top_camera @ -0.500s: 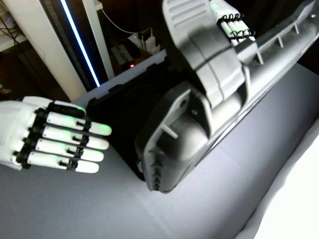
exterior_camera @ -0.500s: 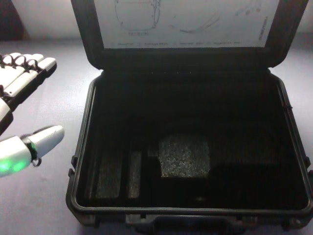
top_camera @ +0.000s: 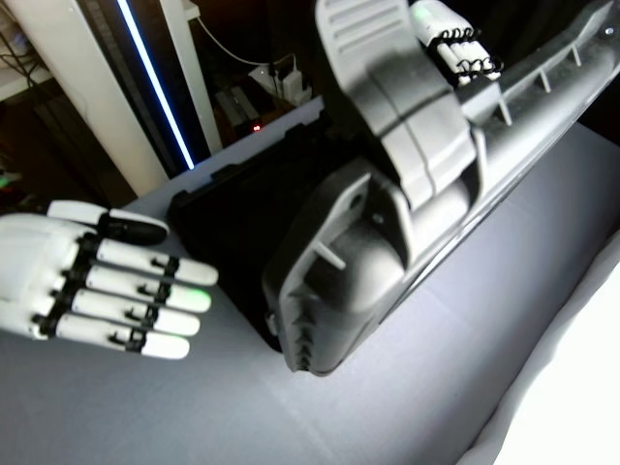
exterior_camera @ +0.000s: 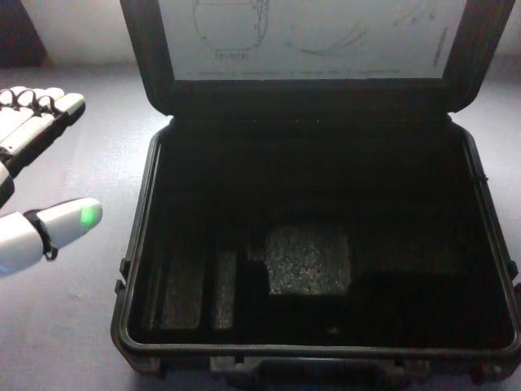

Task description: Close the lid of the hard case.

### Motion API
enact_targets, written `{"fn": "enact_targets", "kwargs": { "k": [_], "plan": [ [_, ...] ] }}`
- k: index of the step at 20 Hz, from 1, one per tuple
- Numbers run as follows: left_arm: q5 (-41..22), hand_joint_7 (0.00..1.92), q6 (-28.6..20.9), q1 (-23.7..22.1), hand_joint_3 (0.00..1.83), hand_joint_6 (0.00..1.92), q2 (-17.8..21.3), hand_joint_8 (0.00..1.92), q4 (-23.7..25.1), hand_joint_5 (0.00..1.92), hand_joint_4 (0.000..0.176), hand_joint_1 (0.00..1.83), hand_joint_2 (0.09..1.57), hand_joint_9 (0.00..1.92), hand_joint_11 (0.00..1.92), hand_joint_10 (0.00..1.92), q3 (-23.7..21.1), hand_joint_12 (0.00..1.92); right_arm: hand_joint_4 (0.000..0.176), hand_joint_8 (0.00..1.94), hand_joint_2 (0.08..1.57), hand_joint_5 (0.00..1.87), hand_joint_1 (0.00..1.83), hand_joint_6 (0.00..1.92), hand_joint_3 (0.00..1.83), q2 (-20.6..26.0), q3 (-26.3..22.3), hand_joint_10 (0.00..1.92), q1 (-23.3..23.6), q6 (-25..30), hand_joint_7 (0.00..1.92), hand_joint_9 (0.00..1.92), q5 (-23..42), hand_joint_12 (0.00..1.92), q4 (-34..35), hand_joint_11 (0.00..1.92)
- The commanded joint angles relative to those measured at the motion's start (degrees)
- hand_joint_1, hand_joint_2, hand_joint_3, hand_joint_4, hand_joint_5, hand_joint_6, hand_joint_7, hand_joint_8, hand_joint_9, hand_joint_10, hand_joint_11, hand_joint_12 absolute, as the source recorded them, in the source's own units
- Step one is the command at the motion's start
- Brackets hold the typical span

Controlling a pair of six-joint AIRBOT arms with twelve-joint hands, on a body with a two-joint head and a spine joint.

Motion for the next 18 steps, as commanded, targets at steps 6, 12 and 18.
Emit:
{"fn": "enact_targets", "kwargs": {
  "k": [6,12,18],
  "plan": [
    [0.79,0.00,-3.28,-6.40,0.00,0.00,-2.97,0.00,-1.41,0.00,0.000,0.00,1.22,0.00,0.01,0.00,6.73,0.01,0.032,0.00,1.25,0.00,0.04,0.00,0.00,-1.35,5.50,0.00,5.30,0.62,0.00,0.00,-0.69,0.00,4.29,0.00],
    [11.86,0.01,-3.27,-17.43,0.00,0.00,-6.85,0.00,1.61,0.01,0.000,0.00,1.23,0.02,0.05,0.01,14.40,0.02,0.012,0.00,1.27,0.00,0.01,0.00,0.00,-2.59,10.47,0.00,12.12,0.02,0.00,0.00,-7.59,0.00,3.62,0.00],
    [18.97,0.02,-3.26,-25.31,0.00,0.01,-9.33,0.01,5.04,0.05,0.000,0.00,1.23,0.00,0.01,0.00,19.20,0.01,0.000,0.00,1.29,0.00,0.03,0.00,0.00,-4.79,15.35,0.00,20.13,-0.29,0.00,0.00,-15.86,0.00,-0.04,0.00]
  ]
}}
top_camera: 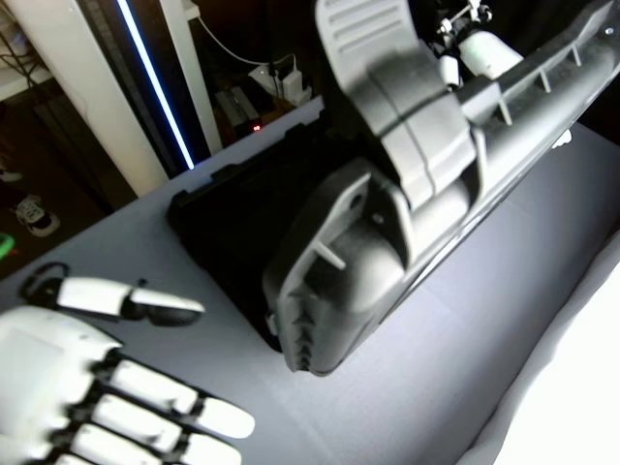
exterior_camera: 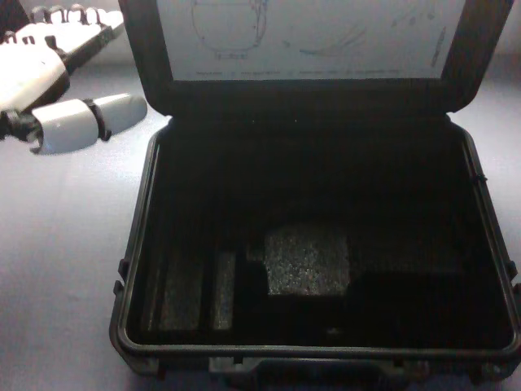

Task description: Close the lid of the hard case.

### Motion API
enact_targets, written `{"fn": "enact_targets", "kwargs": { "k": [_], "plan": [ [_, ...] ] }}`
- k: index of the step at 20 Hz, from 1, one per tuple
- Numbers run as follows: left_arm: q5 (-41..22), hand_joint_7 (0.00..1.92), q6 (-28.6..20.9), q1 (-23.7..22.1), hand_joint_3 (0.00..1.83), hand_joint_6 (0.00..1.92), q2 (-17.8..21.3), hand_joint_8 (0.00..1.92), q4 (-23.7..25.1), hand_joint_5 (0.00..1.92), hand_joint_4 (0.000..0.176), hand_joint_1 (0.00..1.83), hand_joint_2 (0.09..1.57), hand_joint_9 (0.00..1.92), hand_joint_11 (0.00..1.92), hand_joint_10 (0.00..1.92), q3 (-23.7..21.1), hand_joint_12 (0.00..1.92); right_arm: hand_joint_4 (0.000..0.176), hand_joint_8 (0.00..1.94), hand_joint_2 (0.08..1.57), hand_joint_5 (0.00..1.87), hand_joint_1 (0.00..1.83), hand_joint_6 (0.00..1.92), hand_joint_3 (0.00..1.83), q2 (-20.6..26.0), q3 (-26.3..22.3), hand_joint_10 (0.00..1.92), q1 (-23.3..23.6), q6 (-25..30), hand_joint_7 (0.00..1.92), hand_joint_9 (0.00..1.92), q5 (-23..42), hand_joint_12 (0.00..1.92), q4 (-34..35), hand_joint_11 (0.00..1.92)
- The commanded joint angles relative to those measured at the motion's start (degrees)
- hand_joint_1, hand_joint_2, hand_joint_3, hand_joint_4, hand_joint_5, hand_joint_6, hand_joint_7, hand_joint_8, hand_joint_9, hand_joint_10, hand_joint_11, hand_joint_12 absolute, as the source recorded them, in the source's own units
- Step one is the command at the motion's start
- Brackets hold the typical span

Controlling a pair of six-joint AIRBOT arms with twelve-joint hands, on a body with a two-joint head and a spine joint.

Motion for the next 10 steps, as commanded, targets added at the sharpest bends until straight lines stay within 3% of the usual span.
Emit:
{"fn": "enact_targets", "kwargs": {
  "k": [1,3,4,5,6,9,10],
  "plan": [
    [-5.02,0.03,-0.19,-1.24,0.00,0.01,-0.04,0.01,0.29,0.05,0.003,0.00,1.23,0.00,0.01,0.00,0.72,0.01,0.002,0.00,1.28,0.00,0.01,0.00,0.00,0.20,0.98,0.00,1.51,0.19,0.00,0.00,4.58,0.00,0.94,0.00],
    [-3.42,0.03,-0.14,-3.01,0.00,0.01,-0.62,0.01,1.36,0.05,0.029,0.00,1.21,0.00,0.01,0.00,1.65,0.01,0.000,0.00,1.28,0.00,0.04,0.00,0.00,-0.59,2.17,0.00,4.28,0.19,0.00,0.00,2.48,0.00,-0.94,0.00],
    [-2.59,0.03,-0.08,-3.91,0.00,0.01,-0.87,0.01,1.98,0.06,0.029,0.00,1.21,0.00,0.00,0.00,2.02,0.00,0.017,0.00,1.26,0.00,0.07,0.00,0.00,-0.93,2.64,0.00,5.54,0.19,0.00,0.00,1.62,0.00,-1.84,0.00],
    [-1.66,0.03,0.10,-4.94,0.00,0.01,-1.11,0.01,2.72,0.06,0.022,0.00,1.21,0.00,0.01,0.00,2.39,0.00,0.000,0.00,1.26,0.00,0.09,0.00,0.00,-1.23,3.06,0.00,6.76,0.19,0.00,0.00,0.94,0.00,-2.67,0.00],
    [-0.55,0.04,0.44,-6.33,0.00,0.01,-1.39,0.01,3.63,0.07,0.012,0.00,1.21,0.01,0.01,0.00,2.83,0.01,0.000,0.00,1.26,0.00,0.08,0.00,0.00,-1.56,3.53,0.00,8.22,0.19,0.00,0.00,0.10,0.00,-3.67,0.00],
    [2.09,0.04,0.77,-9.88,0.00,0.01,-2.09,0.00,6.28,0.07,0.026,0.00,1.18,0.00,0.01,0.00,3.93,0.01,0.005,0.00,1.24,0.00,0.09,0.00,0.00,-2.26,4.44,0.00,10.72,0.19,0.00,0.00,-1.68,0.00,-5.26,0.00],
    [3.12,0.04,0.77,-11.49,0.00,0.01,-2.37,0.00,7.40,0.07,0.038,0.00,1.17,0.01,0.03,0.00,4.28,0.02,0.022,0.00,1.23,0.00,0.09,0.00,0.00,-2.50,4.72,0.00,11.41,0.19,0.00,0.00,-2.15,0.00,-5.80,0.00]
  ]
}}
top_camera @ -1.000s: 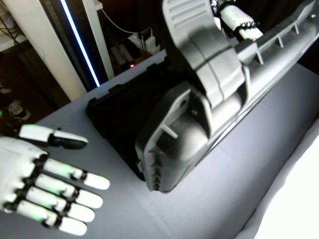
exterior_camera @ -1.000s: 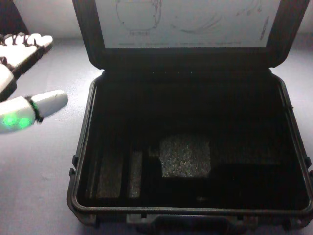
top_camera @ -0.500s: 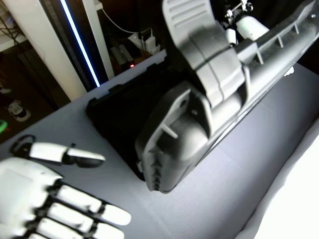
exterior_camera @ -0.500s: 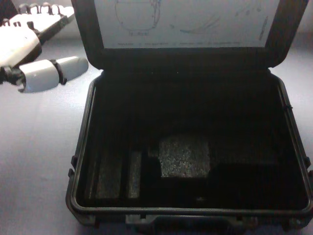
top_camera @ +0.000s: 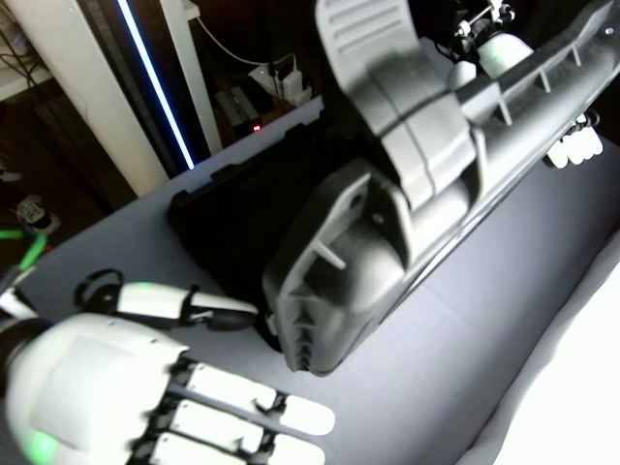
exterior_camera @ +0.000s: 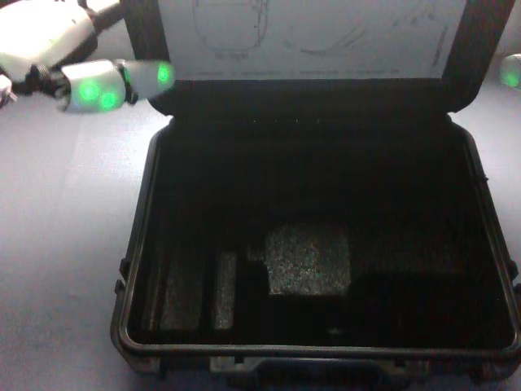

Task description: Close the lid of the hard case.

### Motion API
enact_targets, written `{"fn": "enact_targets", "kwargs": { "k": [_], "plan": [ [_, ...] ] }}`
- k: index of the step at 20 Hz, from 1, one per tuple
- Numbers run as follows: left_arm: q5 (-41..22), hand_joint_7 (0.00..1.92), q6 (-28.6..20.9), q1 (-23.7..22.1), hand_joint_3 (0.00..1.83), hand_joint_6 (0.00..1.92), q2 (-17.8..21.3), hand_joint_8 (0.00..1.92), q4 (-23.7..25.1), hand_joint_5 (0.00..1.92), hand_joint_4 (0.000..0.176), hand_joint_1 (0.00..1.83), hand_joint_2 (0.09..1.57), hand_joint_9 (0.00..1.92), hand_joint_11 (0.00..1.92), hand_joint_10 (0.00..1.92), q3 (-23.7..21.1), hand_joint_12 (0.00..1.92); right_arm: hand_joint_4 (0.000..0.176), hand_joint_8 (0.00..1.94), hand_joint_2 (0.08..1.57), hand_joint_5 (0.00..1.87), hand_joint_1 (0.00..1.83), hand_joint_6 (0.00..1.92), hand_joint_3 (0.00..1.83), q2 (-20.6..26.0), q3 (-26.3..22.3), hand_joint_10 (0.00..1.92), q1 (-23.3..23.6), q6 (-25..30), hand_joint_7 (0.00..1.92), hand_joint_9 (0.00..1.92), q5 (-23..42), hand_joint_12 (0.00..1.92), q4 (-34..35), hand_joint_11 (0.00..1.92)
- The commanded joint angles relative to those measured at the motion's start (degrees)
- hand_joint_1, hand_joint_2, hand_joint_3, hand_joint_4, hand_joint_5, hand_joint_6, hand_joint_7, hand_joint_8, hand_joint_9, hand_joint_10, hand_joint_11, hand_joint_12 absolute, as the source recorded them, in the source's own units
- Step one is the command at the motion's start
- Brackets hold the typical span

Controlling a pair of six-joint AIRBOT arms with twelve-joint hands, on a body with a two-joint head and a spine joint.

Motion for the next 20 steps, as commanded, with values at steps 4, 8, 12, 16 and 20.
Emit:
{"fn": "enact_targets", "kwargs": {
  "k": [4,8,12,16,20],
  "plan": [
    [-5.57,0.05,0.15,-2.45,0.00,0.00,-0.23,0.00,1.96,0.06,0.021,0.00,1.17,0.02,0.07,0.01,0.50,0.04,0.020,0.00,1.21,0.00,0.09,0.00,0.00,-0.19,0.53,0.00,2.38,0.20,0.00,0.00,5.73,0.00,-0.72,0.00],
    [-8.60,0.06,0.14,-1.37,0.00,0.01,1.22,0.01,2.52,0.08,0.051,0.00,1.16,0.03,0.05,0.01,-1.77,0.03,0.000,0.00,1.23,0.00,0.08,0.00,0.00,0.22,-0.88,0.00,2.42,0.52,0.00,0.00,6.08,0.00,-2.92,0.00],
    [-12.64,0.09,0.14,0.69,0.00,0.00,3.83,0.01,2.43,0.08,0.010,0.00,1.18,0.08,0.11,0.01,-4.90,0.06,0.018,0.00,1.22,0.00,0.05,0.00,0.00,1.55,-4.26,0.00,2.08,0.65,0.00,0.00,9.86,0.00,-3.68,0.00],
    [-15.96,0.08,0.14,3.25,0.00,0.00,5.70,0.00,2.45,0.06,0.027,0.00,1.14,0.04,0.03,0.00,-7.41,0.04,0.027,0.00,1.25,0.00,0.09,0.00,0.01,2.96,-6.63,0.00,0.20,0.66,0.00,0.00,13.07,0.00,-3.72,0.00],
    [-18.74,0.06,0.12,6.05,0.00,0.01,7.49,0.00,2.39,0.07,0.000,0.00,1.14,0.04,0.04,0.00,-9.81,0.04,0.022,0.00,1.23,0.00,0.06,0.00,0.00,4.38,-9.02,0.00,-2.02,0.66,0.00,0.00,16.01,0.01,-3.61,0.02]
  ]
}}
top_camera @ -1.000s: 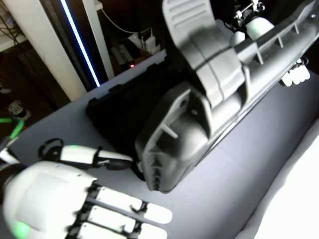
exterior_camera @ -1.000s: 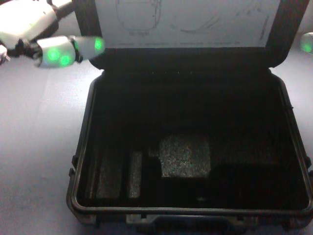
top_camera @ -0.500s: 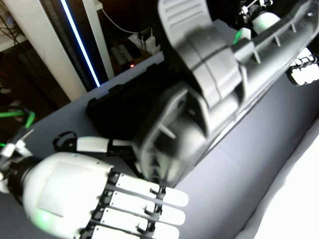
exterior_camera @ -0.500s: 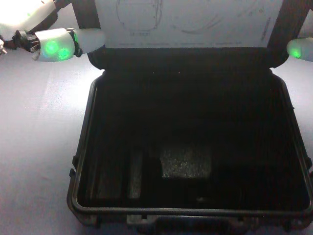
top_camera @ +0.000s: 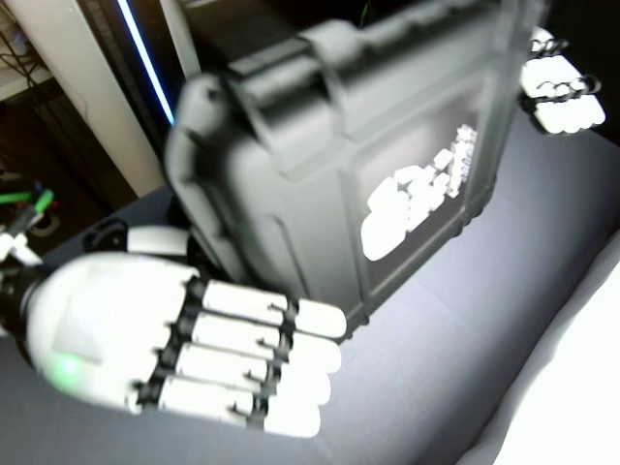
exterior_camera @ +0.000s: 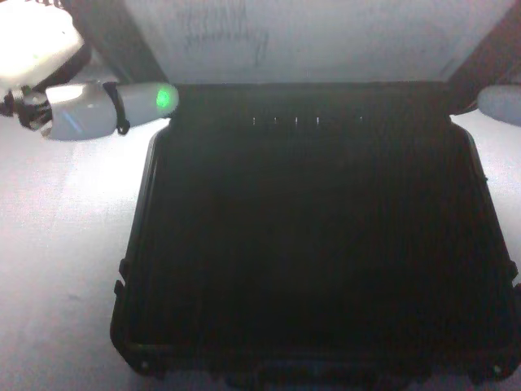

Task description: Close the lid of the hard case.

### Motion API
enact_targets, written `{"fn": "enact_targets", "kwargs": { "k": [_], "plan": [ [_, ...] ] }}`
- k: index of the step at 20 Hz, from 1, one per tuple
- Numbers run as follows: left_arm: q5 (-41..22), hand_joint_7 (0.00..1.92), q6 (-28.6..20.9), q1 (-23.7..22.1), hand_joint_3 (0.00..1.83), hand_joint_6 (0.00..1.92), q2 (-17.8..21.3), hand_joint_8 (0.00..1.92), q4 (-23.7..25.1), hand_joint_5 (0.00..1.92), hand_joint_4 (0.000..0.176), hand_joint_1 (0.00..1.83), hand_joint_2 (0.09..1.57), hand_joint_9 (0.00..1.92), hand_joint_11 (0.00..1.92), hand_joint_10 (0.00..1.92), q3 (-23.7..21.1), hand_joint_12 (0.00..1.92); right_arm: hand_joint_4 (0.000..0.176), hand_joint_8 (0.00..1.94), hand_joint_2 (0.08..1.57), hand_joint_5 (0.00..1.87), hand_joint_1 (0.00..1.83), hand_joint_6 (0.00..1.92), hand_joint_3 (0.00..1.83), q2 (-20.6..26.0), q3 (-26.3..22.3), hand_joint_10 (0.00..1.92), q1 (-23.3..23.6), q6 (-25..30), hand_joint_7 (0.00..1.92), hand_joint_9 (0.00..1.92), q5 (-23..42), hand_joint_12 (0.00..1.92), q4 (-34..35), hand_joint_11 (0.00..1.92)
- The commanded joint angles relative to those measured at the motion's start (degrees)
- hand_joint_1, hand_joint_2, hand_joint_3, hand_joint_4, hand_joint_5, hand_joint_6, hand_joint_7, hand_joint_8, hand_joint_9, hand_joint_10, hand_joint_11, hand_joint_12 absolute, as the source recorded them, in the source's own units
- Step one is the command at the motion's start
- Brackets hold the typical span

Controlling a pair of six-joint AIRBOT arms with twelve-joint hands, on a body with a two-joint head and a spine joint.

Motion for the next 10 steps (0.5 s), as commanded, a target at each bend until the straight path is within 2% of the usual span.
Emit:
{"fn": "enact_targets", "kwargs": {
  "k": [1,2,3,4,5,6,8,9,10],
  "plan": [
    [-8.51,0.07,-0.09,0.24,0.00,0.01,1.11,0.01,-0.98,0.07,0.000,0.00,1.14,0.05,0.05,0.01,-0.22,0.05,0.022,0.00,1.23,0.00,0.03,0.00,0.00,0.92,-0.21,0.00,0.01,0.40,0.00,0.00,8.25,0.02,1.93,0.03],
    [-9.39,0.07,-0.19,1.13,0.00,0.01,1.65,0.01,-1.00,0.08,0.007,0.00,1.13,0.06,0.07,0.01,-0.94,0.06,0.039,0.00,1.23,0.00,0.08,0.00,0.00,1.28,-0.80,0.00,-0.66,0.40,0.00,0.00,8.97,0.00,2.03,0.00],
    [-10.03,0.07,-0.25,1.67,0.00,0.01,2.04,0.01,-1.00,0.08,0.007,0.00,1.13,0.06,0.07,0.01,-1.47,0.06,0.039,0.00,1.23,0.00,0.08,0.00,0.00,1.64,-1.30,0.00,-1.37,0.40,0.00,0.00,9.59,0.00,2.21,0.00],
    [-10.45,0.07,-0.26,2.09,0.00,0.01,2.37,0.01,-0.97,0.08,0.000,0.00,1.14,0.07,0.08,0.01,-1.87,0.06,0.010,0.00,1.25,0.00,0.06,0.00,0.01,1.88,-1.64,0.00,-1.89,0.40,0.00,0.00,10.04,0.00,2.28,0.00],
    [-11.06,0.08,-0.26,2.76,0.00,0.01,2.94,0.01,-0.88,0.08,0.000,0.00,1.15,0.08,0.08,0.02,-2.47,0.06,0.009,0.00,1.25,0.00,0.07,0.00,0.00,2.24,-2.15,0.00,-2.69,0.42,0.00,0.00,10.71,0.00,2.41,0.00],
    [-11.88,0.09,-0.26,3.53,0.00,0.00,3.53,0.01,-0.87,0.07,0.013,0.00,1.13,0.09,0.09,0.01,-3.10,0.07,0.036,0.00,1.25,0.00,0.11,0.00,0.00,2.54,-2.62,0.00,-3.51,0.45,0.00,0.00,11.44,0.00,2.57,0.00],
    [-13.00,0.08,-0.27,4.91,0.00,0.00,4.58,0.01,-0.87,0.06,0.013,0.00,1.13,0.07,0.06,0.01,-4.19,0.06,0.036,0.00,1.25,0.00,0.12,0.00,0.00,2.96,-3.33,0.00,-4.81,0.73,0.00,0.00,12.52,0.00,2.68,0.00],
    [-13.56,0.06,-0.27,5.79,0.00,0.00,5.20,0.00,-0.88,0.04,0.001,0.00,1.15,0.05,0.04,0.00,-4.83,0.05,0.040,0.00,1.27,0.00,0.13,0.00,0.01,3.15,-3.67,0.00,-5.54,0.89,0.00,0.00,13.11,0.00,2.72,0.00],
    [-13.99,0.06,-0.27,6.57,0.01,0.00,5.77,0.00,-0.88,0.03,0.000,0.00,1.17,0.05,0.04,0.00,-5.40,0.06,0.038,0.00,1.27,0.00,0.16,0.00,0.01,3.39,-4.07,0.00,-6.39,0.99,0.00,0.00,13.64,0.00,2.83,0.00]
  ]
}}
